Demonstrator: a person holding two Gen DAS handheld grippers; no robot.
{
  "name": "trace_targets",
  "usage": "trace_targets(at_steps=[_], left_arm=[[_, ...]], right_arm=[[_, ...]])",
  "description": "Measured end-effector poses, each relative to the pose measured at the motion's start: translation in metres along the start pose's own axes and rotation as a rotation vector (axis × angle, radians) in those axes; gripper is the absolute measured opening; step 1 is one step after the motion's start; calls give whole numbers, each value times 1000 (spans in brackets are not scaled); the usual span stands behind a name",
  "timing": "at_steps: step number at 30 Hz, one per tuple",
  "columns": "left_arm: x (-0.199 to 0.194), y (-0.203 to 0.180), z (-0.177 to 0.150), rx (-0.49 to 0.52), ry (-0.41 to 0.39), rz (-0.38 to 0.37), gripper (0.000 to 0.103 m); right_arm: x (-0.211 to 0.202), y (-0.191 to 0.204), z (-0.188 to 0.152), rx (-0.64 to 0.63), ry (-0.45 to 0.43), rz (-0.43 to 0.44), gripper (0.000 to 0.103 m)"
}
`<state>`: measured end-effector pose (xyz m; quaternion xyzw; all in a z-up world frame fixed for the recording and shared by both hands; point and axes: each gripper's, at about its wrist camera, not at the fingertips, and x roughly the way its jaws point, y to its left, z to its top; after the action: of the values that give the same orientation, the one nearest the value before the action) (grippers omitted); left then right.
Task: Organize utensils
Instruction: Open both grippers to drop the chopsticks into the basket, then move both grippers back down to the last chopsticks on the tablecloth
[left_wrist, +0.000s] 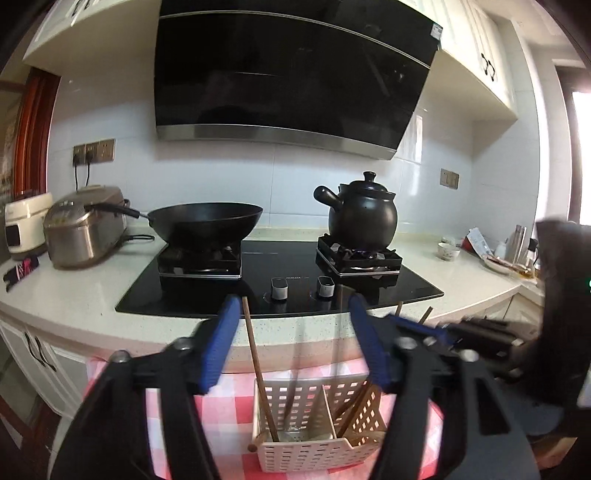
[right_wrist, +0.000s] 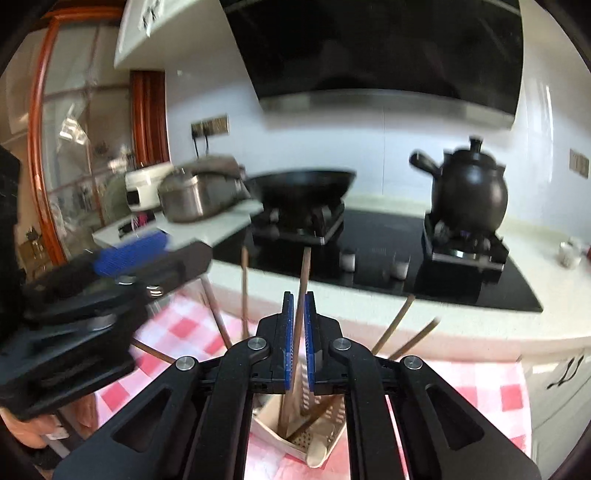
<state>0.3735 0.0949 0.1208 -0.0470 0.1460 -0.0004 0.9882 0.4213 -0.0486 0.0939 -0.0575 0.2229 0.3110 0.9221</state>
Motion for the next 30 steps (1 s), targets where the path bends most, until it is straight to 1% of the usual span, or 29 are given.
trace_targets(at_steps=[3, 7, 10, 13, 16, 18, 21, 24, 27, 30], left_arm=[[5, 4, -9, 16, 2, 31, 61], [2, 10, -20, 8, 15, 40, 61], [-10, 13, -29, -12, 14, 38, 63], [-30, 16, -42, -36, -1, 44, 69], [-49, 18, -57, -45, -6, 57, 73], [-62, 16, -68, -50, -3, 60, 75], [-78, 9, -89, -43, 25, 54, 77], [-88, 1, -109, -41, 61, 45, 78], [-99, -6, -138, -59, 115, 20, 78], [-104, -12, -161, -76, 165, -1, 78]], right_arm=[[12, -4, -11, 12, 23, -1, 7], [13, -13, -18, 43, 28, 0, 7], [3, -17, -23, 67, 20, 3, 12], [-13, -23, -29, 91, 7, 11, 18], [-33, -24, -41, 105, -7, 16, 20], [-49, -24, -52, 112, -13, 13, 21], [-66, -25, -72, 133, 1, 9, 21], [-76, -26, -100, 154, 37, -6, 21], [-83, -28, -131, 189, 81, -17, 21], [-86, -28, -161, 216, 126, -28, 21]])
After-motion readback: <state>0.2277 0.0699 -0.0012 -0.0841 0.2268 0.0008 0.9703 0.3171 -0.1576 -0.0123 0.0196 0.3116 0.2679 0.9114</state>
